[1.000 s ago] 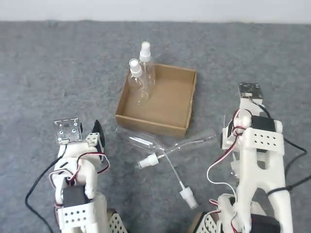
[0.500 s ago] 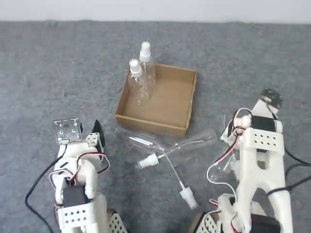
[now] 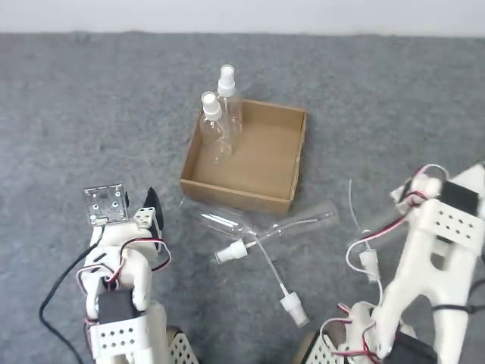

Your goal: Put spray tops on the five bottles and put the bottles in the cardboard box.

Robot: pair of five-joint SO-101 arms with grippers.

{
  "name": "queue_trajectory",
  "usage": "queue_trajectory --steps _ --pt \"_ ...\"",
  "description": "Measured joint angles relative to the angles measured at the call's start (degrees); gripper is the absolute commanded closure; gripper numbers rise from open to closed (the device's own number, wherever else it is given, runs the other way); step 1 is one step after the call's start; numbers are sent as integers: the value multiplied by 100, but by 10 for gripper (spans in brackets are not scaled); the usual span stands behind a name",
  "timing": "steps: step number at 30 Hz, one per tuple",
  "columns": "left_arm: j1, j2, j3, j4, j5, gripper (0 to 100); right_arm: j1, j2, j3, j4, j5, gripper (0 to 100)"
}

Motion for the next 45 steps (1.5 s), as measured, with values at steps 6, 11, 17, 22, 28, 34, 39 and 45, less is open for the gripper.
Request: queue_trajectory --steps 6,11,17,22,28,34,39,45 --pt "0 0 0 0 0 840 941 0 0 -686 0 966" --pt "0 0 0 0 0 840 1424 0 0 -879 141 966" --pt "0 0 0 0 0 840 1705 0 492 -1486 176 966" --pt "0 0 0 0 0 840 1749 0 1345 -2426 202 967" --pt "0 0 0 0 0 840 1521 -62 2066 -2910 211 967" --pt "0 0 0 0 0 840 835 -97 2435 -2945 35 969" --pt "0 0 0 0 0 840 229 -123 2681 -2910 -123 970" --pt "0 0 0 0 0 840 -545 -229 2585 -2004 -149 967"
